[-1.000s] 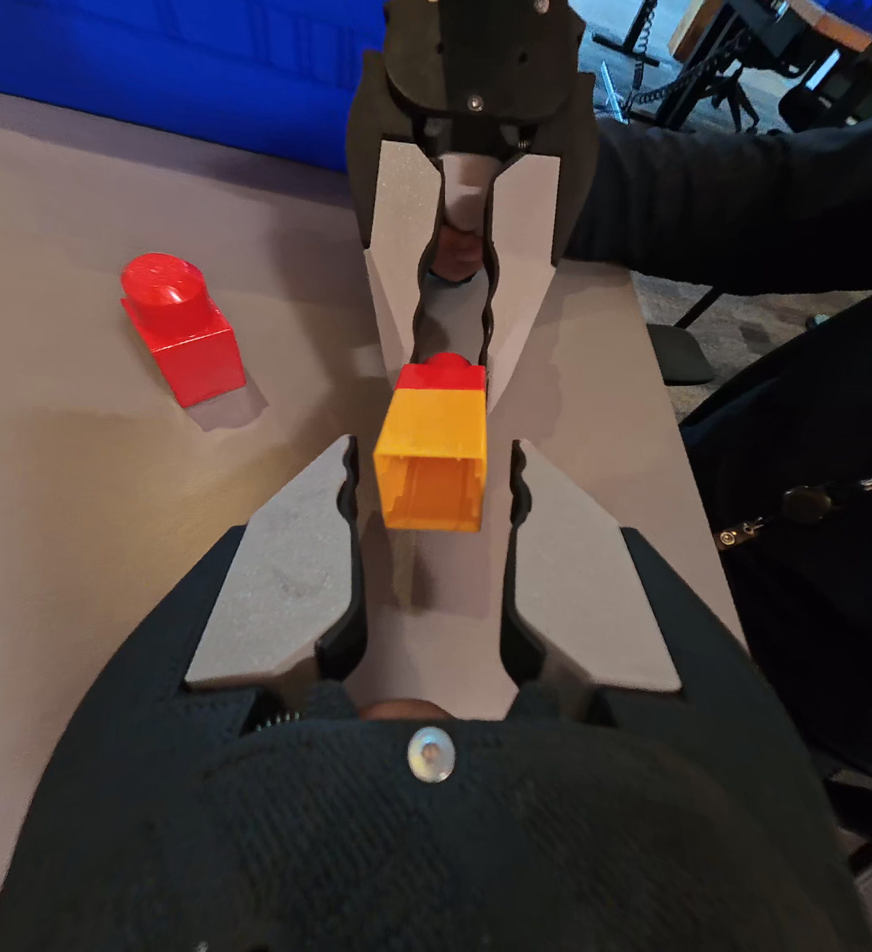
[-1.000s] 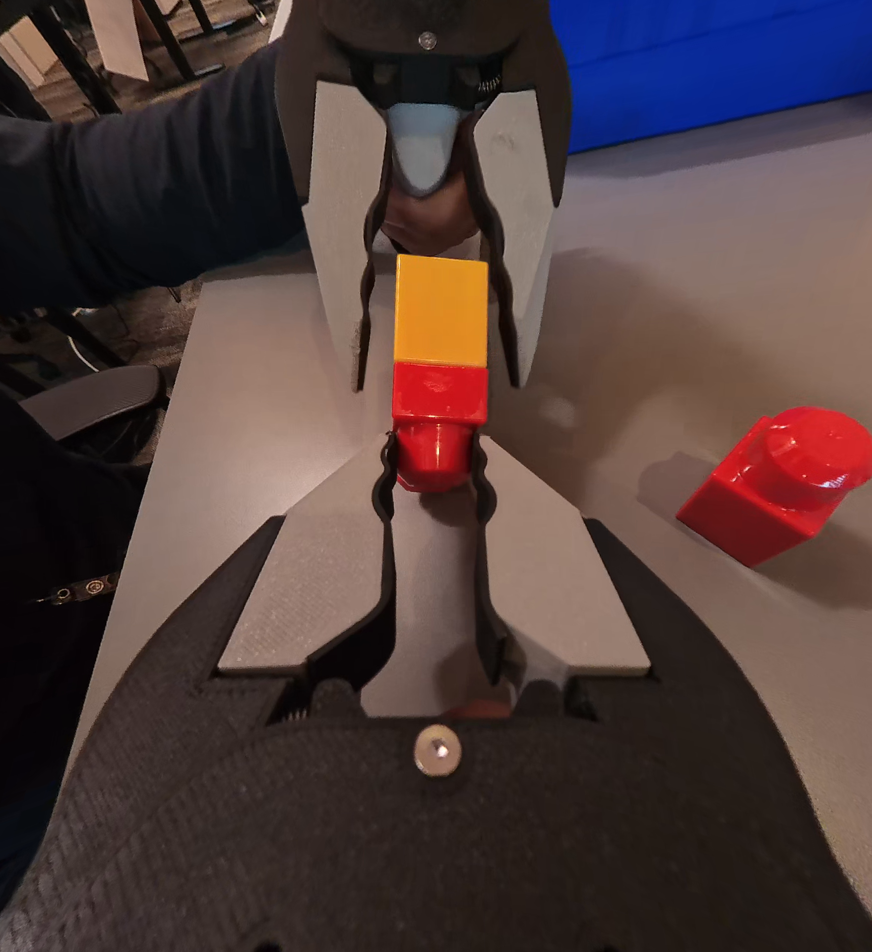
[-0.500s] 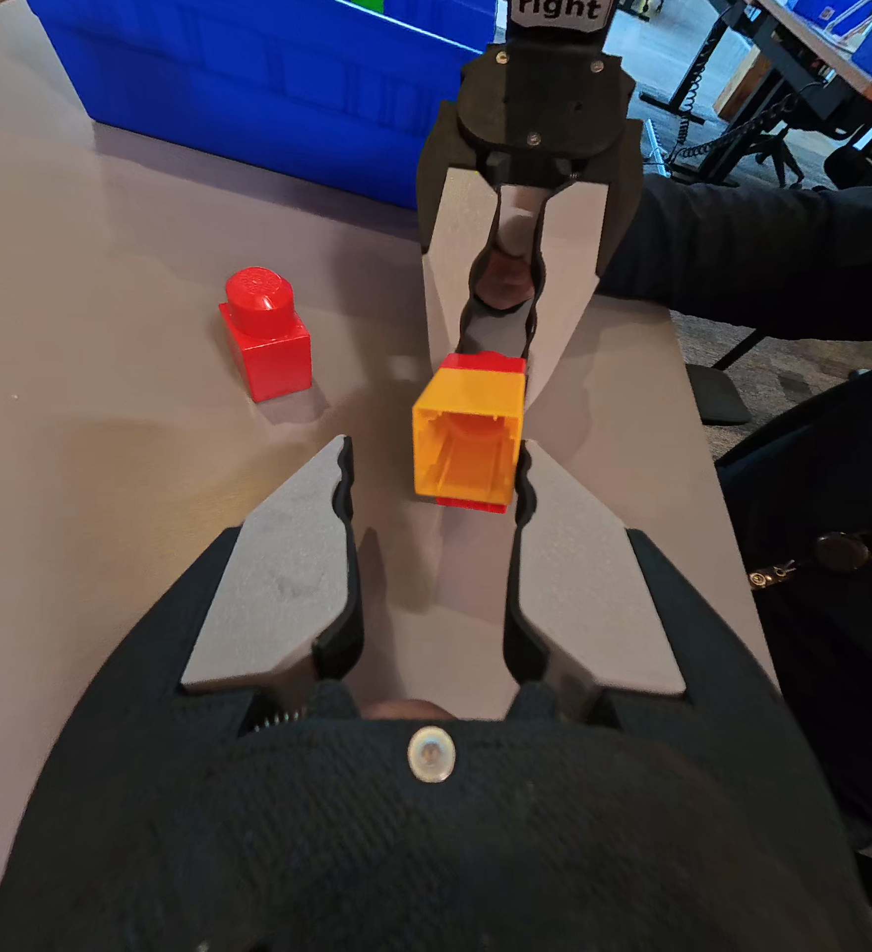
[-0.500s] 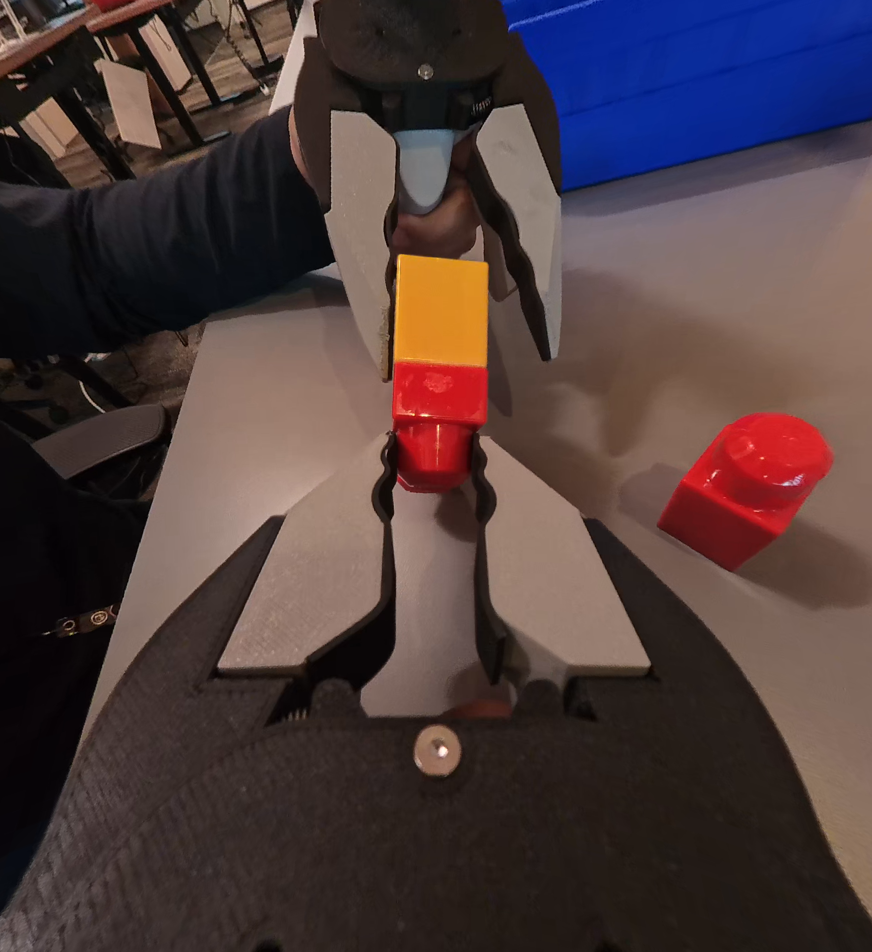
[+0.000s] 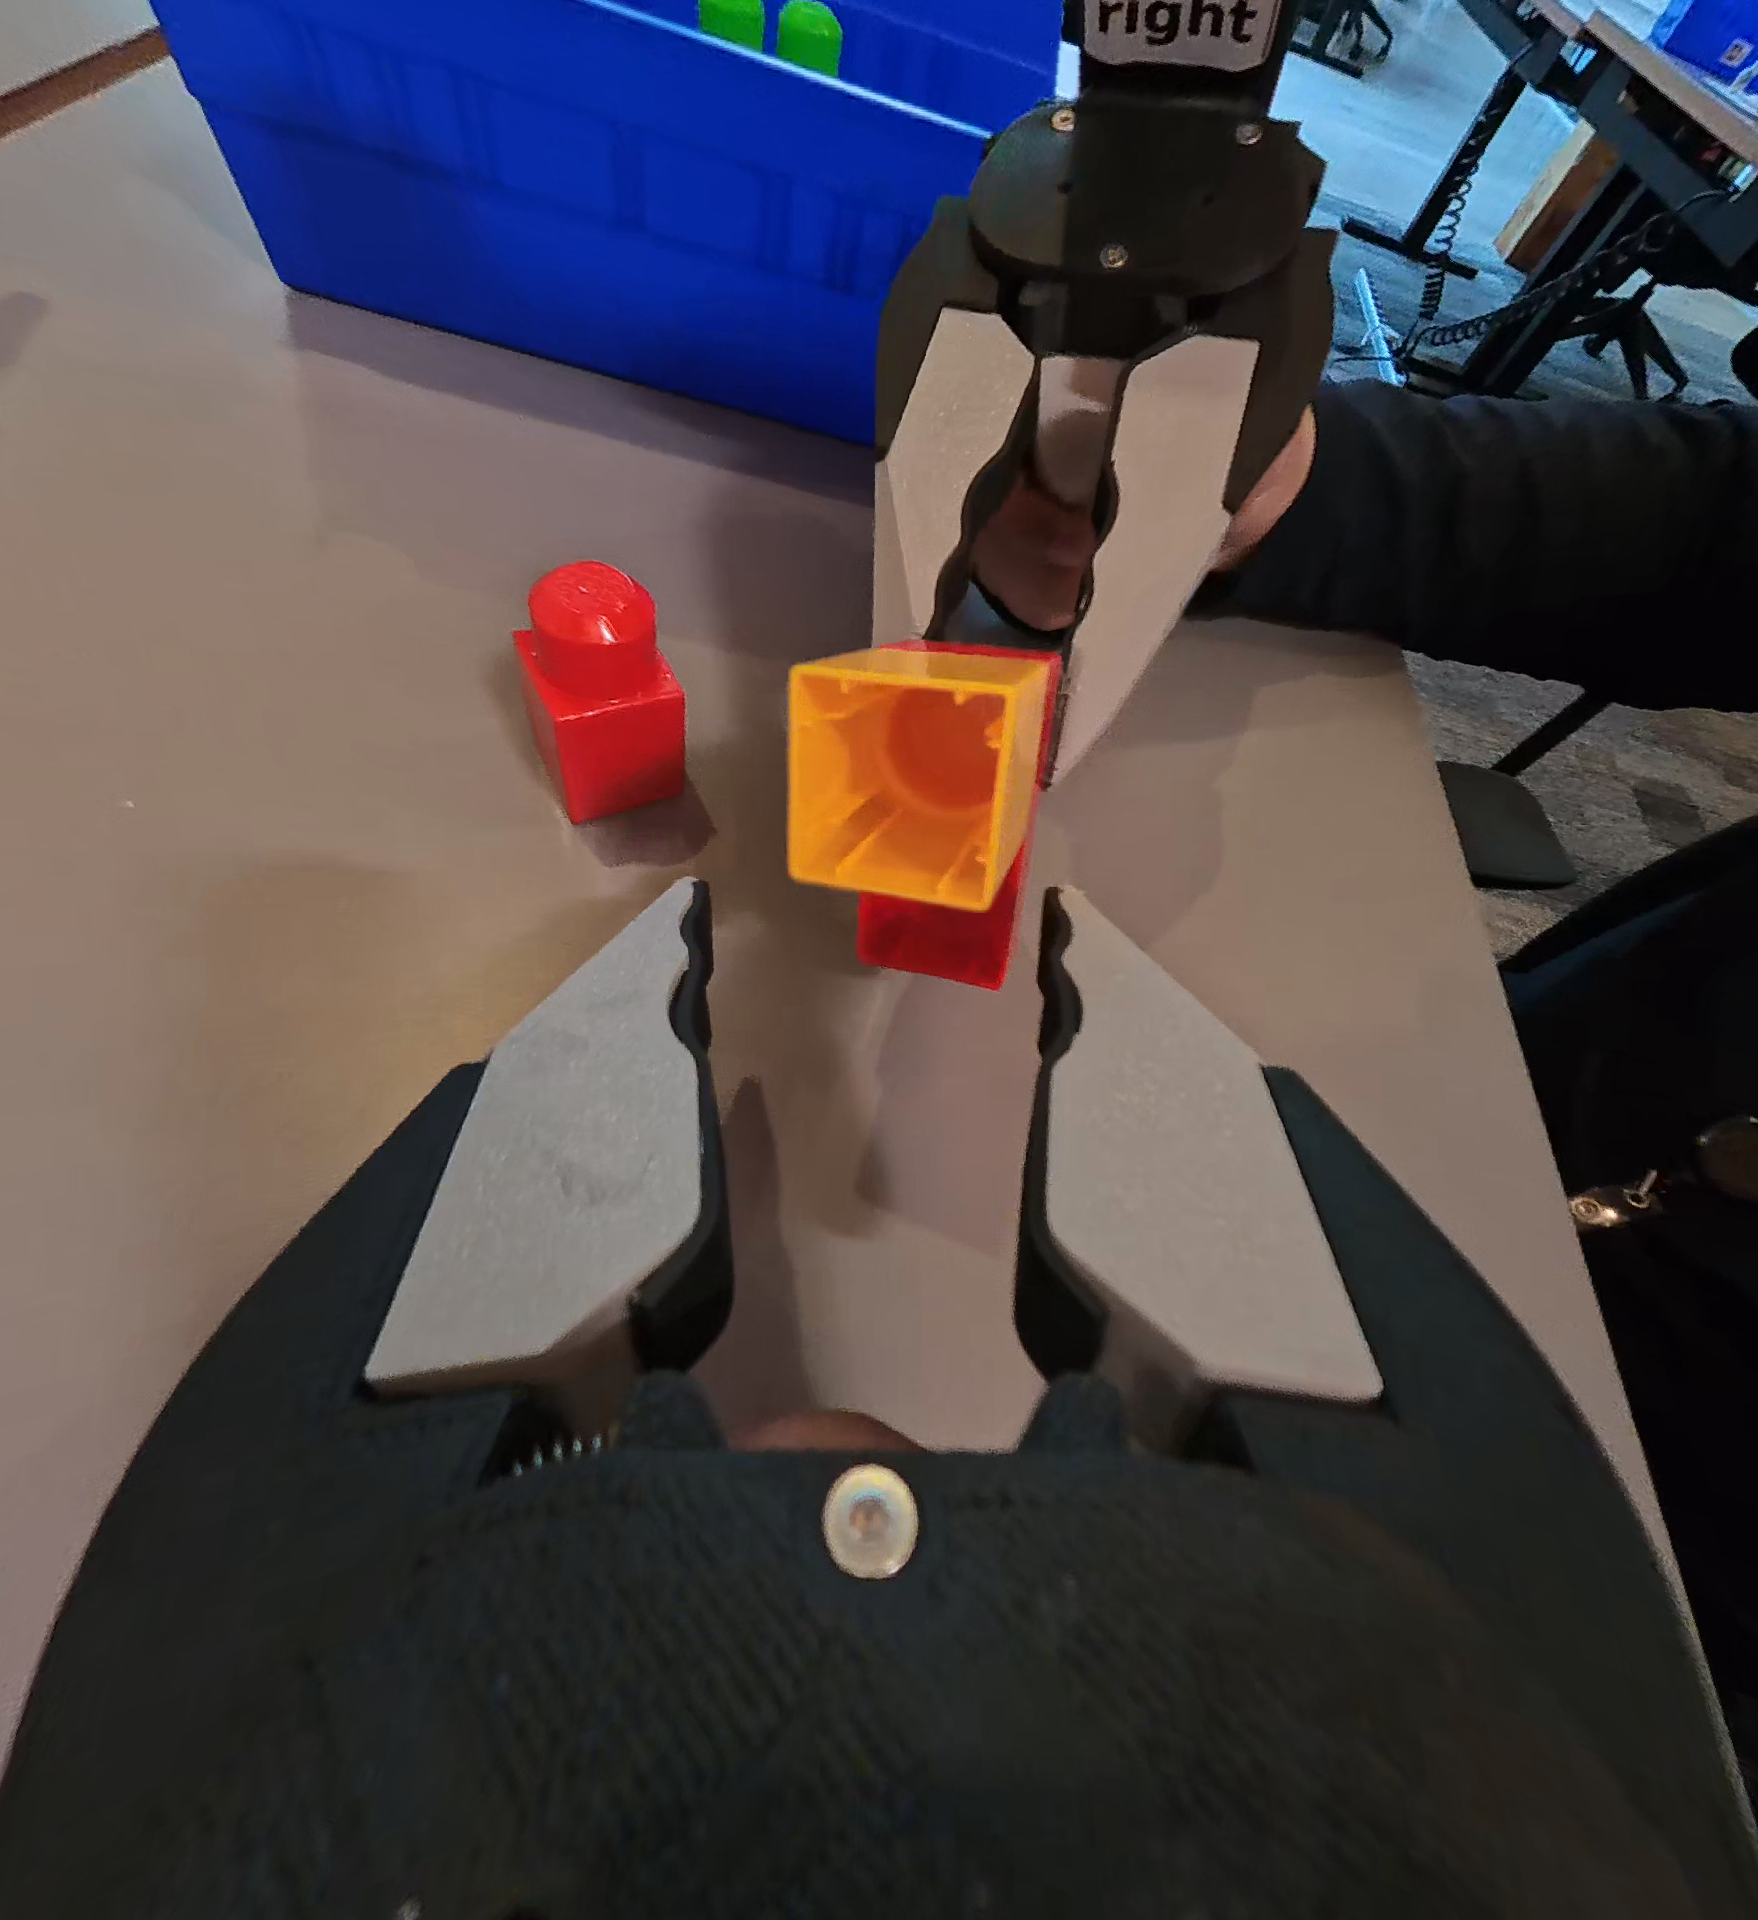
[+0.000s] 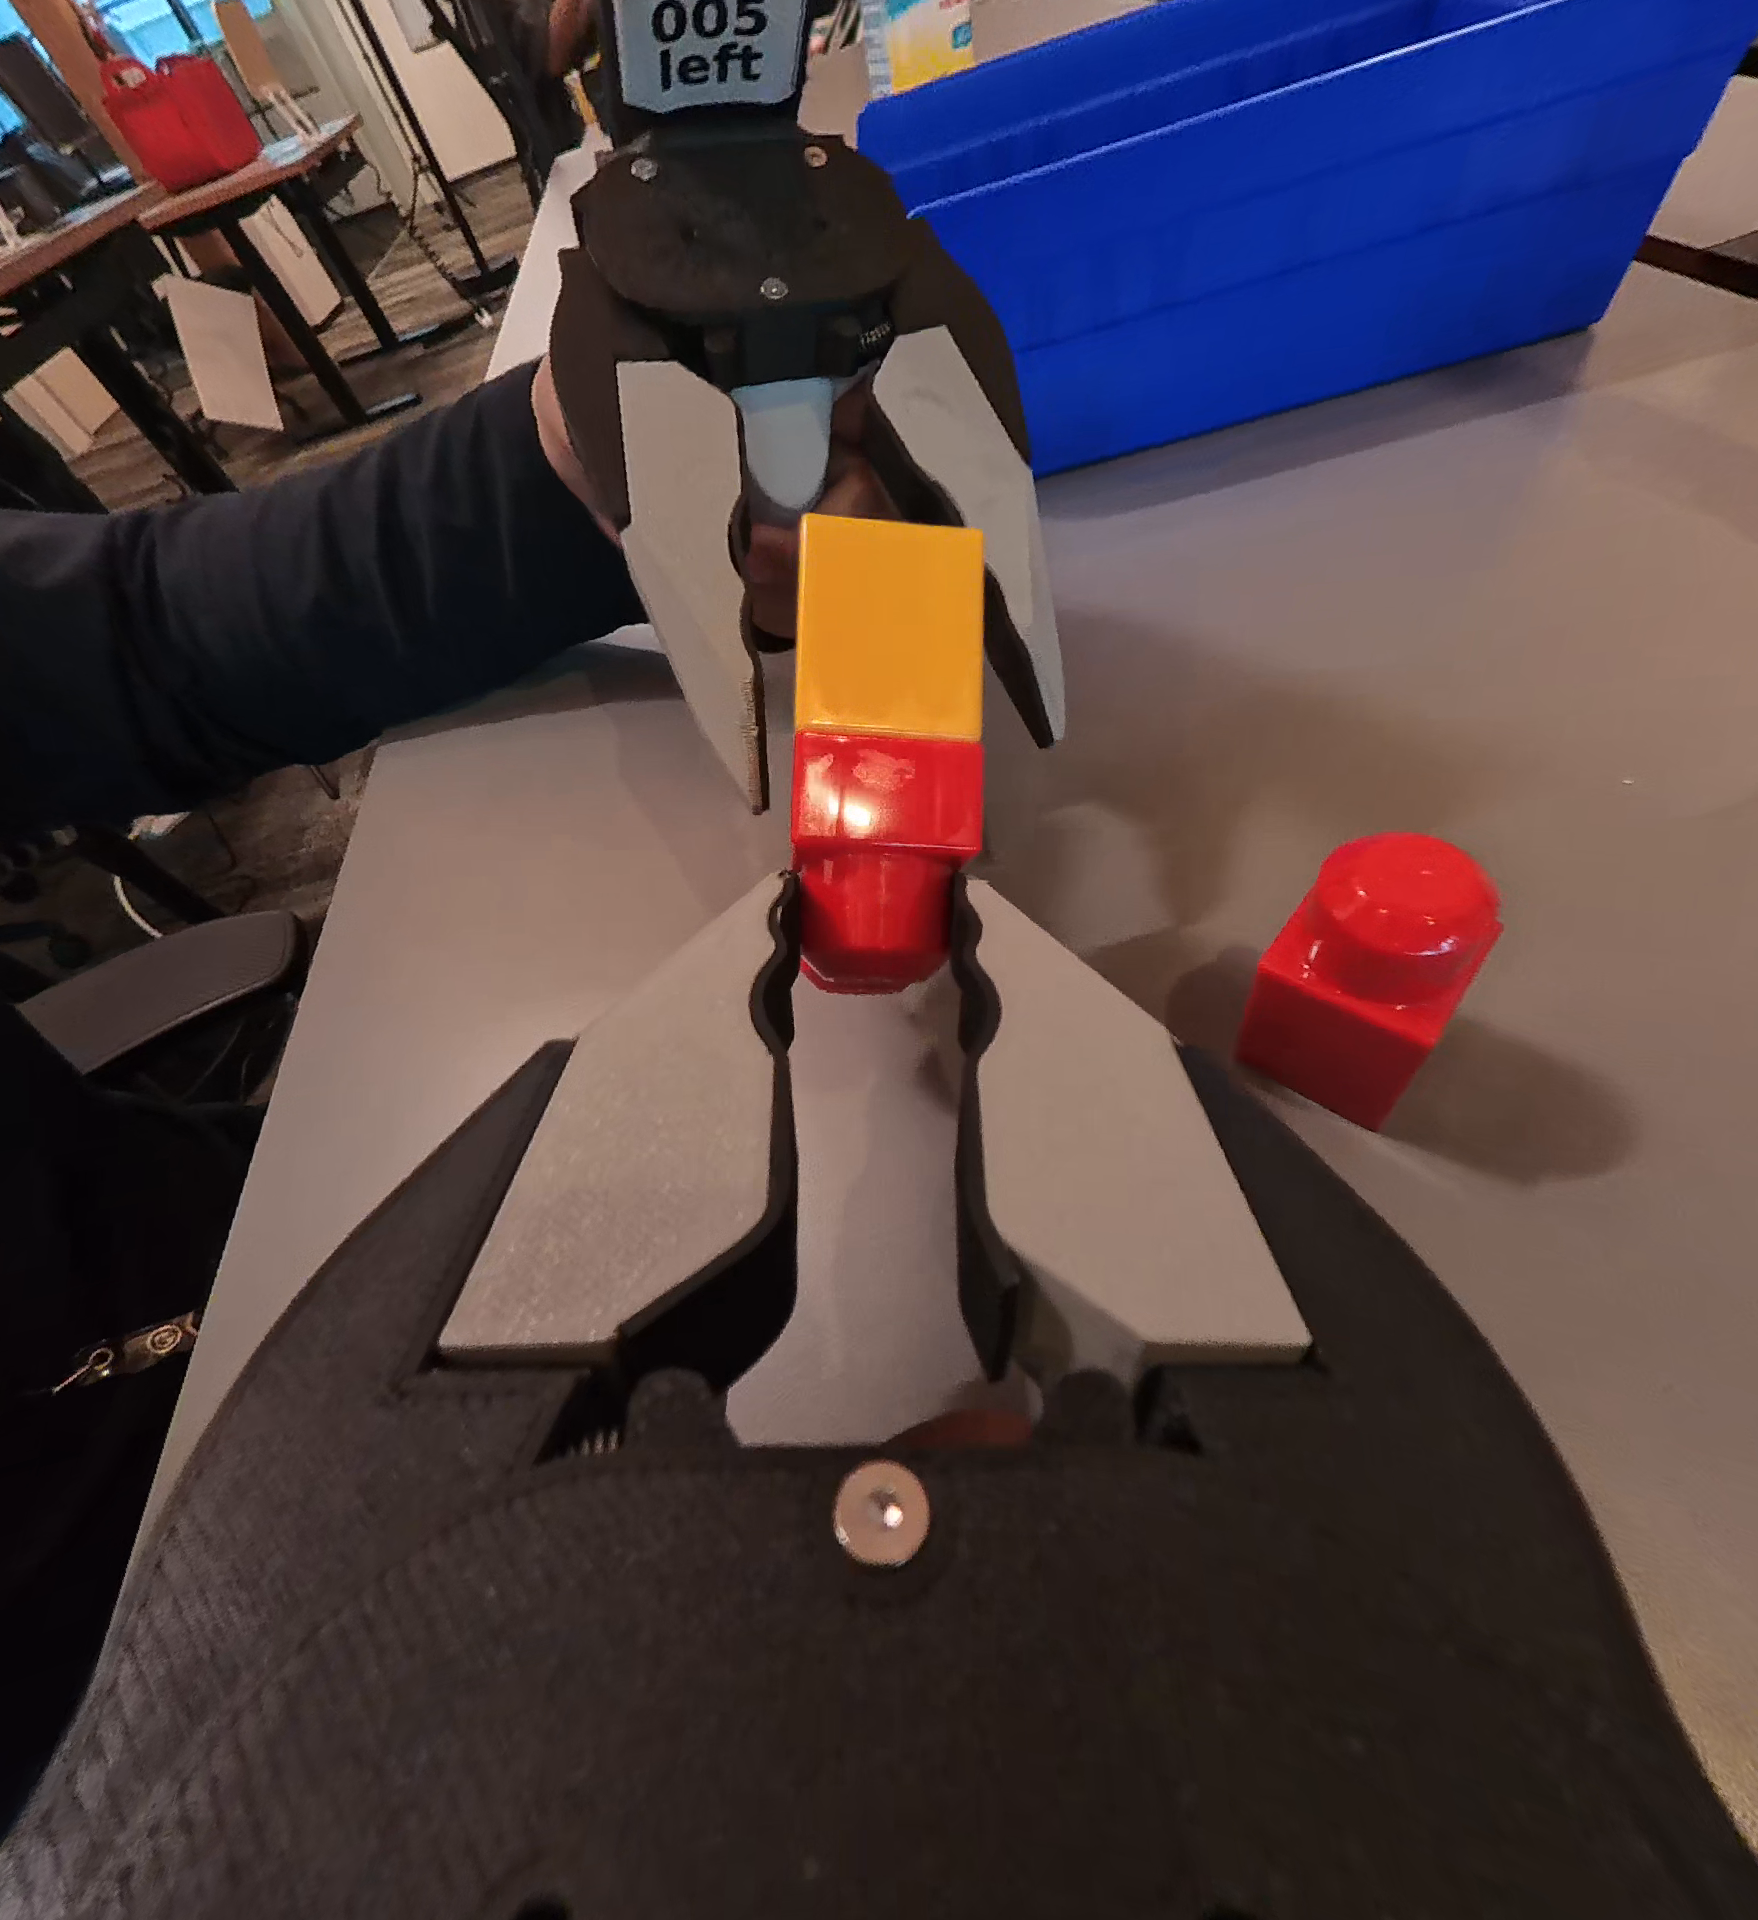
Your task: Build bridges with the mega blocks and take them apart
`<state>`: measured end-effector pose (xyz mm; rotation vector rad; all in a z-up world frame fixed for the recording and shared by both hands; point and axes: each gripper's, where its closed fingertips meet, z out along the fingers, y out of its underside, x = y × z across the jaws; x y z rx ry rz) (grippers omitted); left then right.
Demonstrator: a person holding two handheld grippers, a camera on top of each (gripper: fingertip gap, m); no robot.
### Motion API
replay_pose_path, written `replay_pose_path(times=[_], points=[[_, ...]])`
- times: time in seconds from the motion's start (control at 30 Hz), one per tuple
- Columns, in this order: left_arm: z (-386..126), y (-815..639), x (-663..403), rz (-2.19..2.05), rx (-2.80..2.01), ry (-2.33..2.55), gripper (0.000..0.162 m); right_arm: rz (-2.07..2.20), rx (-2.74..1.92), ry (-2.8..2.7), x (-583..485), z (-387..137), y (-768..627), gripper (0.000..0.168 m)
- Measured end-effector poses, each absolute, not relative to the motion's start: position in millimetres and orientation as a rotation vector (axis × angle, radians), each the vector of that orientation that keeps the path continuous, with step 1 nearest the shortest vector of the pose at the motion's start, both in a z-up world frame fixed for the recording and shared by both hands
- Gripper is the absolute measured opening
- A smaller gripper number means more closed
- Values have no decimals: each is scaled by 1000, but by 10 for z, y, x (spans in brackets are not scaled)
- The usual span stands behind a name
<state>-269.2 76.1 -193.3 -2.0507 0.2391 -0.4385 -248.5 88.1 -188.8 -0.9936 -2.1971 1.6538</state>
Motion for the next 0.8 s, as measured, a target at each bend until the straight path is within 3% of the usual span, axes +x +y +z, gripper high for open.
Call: replay_pose_path(times=[0.6,0.7,0.8], points=[[-1955,726,-2453,-509,-2044,351,63,1541,-935,-2369,-2349,-2060,763,25],[-2002,716,-2332,-555,-2051,402,54,1523,-917,-2394,-2323,-2083,754,25],[-1943,709,-2290,-584,-2020,408,54,1494,-905,-2439,-2284,-2138,746,26]])
